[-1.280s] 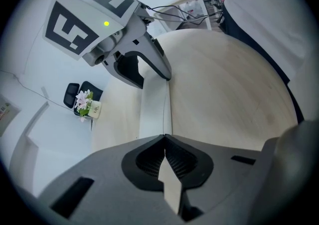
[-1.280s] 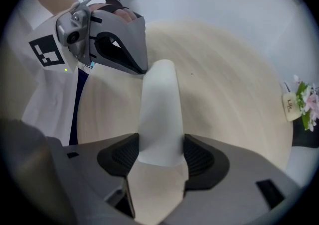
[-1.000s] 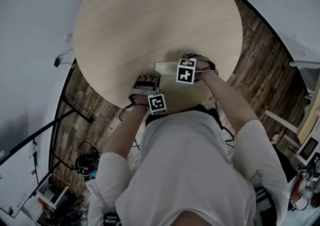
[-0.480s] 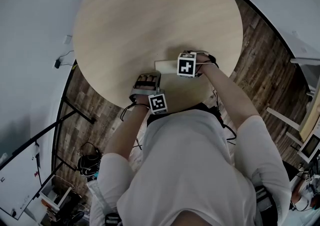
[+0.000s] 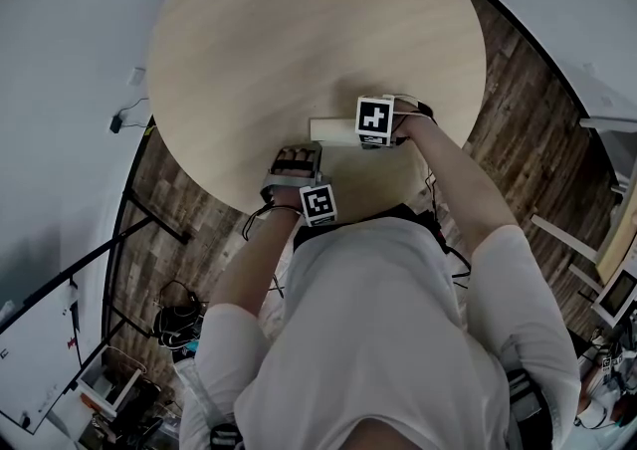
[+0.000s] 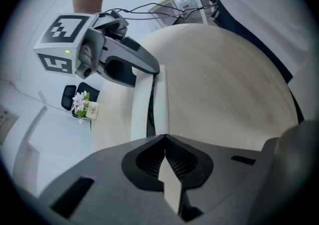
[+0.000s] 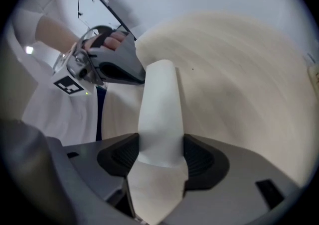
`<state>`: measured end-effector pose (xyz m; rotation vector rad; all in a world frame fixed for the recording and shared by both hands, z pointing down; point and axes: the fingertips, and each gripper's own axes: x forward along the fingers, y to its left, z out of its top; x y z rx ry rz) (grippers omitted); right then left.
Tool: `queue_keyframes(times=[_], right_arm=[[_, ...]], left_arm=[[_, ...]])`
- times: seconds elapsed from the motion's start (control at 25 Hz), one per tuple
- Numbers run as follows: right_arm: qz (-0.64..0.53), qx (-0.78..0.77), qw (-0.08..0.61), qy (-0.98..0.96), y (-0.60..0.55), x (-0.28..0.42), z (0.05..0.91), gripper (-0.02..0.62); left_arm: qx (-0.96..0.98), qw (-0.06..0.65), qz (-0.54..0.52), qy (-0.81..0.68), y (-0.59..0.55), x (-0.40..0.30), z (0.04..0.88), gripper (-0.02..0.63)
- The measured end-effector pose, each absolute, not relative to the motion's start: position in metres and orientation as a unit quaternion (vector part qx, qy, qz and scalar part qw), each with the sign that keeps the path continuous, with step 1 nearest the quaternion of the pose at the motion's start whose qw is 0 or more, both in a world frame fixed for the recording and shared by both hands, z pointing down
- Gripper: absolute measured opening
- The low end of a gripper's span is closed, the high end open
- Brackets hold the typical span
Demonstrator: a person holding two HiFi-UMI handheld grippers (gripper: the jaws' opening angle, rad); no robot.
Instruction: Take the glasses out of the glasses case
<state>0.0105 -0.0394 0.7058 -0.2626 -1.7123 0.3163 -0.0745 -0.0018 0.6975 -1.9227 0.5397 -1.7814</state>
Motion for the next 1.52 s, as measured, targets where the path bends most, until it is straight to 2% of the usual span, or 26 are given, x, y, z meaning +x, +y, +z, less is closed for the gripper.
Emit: queue_keyframes(times=[0.6,1.2,1.4,1.52], right_arm=[[0.266,-0.112,0.585,-0.758,-0.039,0.014,0.7,0.275],[0.234,-0.074,0.575,-0.781,-0.078,0.016,0.681,0.274],[0.201,-0.041,0.572,-0.794,-0.1,0.018,0.677,0.273],[0.192,-0.015,0.567,-0.801,-0.109,0.02,0.675,0.274]], left_arm=[[-0.714,0.214,-0.635,0.201,-0.003,-0.069,0.697,0.008],[-0.706,0.232,-0.643,0.187,-0.003,-0.072,0.7,0.008],[-0.723,0.206,-0.633,0.185,0.001,-0.067,0.7,0.008],[-0.712,0.224,-0.639,0.186,-0.002,-0.07,0.699,0.008]])
